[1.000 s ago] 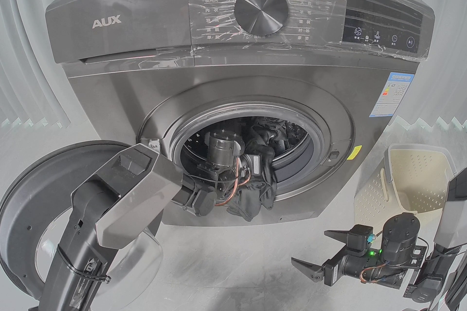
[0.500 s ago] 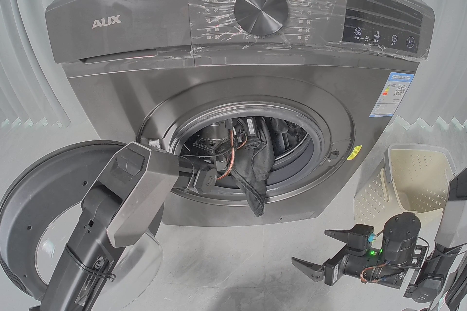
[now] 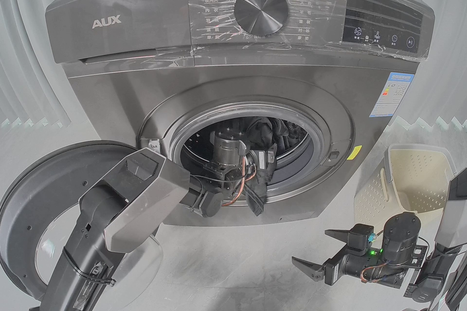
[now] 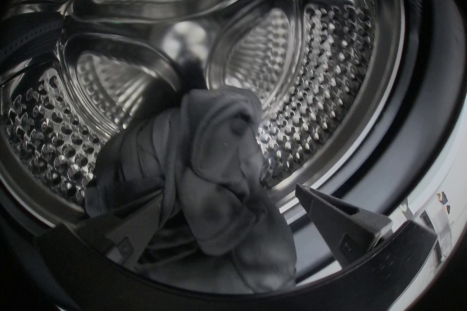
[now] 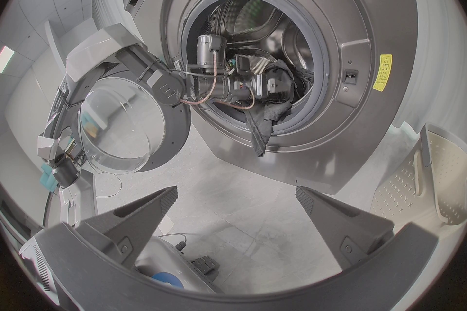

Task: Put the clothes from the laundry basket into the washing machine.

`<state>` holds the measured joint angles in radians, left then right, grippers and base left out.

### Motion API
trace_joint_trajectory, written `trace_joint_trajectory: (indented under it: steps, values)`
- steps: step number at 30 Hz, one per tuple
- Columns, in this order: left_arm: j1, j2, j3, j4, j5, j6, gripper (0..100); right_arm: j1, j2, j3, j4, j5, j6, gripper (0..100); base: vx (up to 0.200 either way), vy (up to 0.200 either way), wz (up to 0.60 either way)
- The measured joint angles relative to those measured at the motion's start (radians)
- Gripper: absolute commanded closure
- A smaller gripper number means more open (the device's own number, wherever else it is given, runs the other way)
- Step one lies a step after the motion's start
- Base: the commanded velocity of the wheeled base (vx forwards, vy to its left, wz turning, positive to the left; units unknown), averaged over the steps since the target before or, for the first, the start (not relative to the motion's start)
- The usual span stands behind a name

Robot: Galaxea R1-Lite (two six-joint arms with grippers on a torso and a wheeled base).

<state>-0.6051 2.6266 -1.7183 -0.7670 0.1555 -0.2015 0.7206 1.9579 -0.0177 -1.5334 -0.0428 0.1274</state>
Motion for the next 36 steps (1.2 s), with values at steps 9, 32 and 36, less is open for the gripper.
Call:
trace_joint_trajectory:
  steps: [9, 32, 36]
  values:
    - [-0.01, -0.015, 0.116, -0.001, -0.025, 0.051, 0, -0.001, 0.0, 0.0, 0.0, 0.0, 0.0, 0, 0.0, 0.0, 0.0]
    - [0.027, 0.023, -0.074, 0.003, 0.004, 0.041, 100, -0.004, 0.0, 0.0, -0.001, 0.0, 0.0, 0, 0.0, 0.0, 0.0]
    - [0.051, 0.045, -0.193, 0.003, 0.036, 0.041, 100, -0.002, 0.0, 0.0, -0.001, 0.0, 0.0, 0, 0.0, 0.0, 0.0]
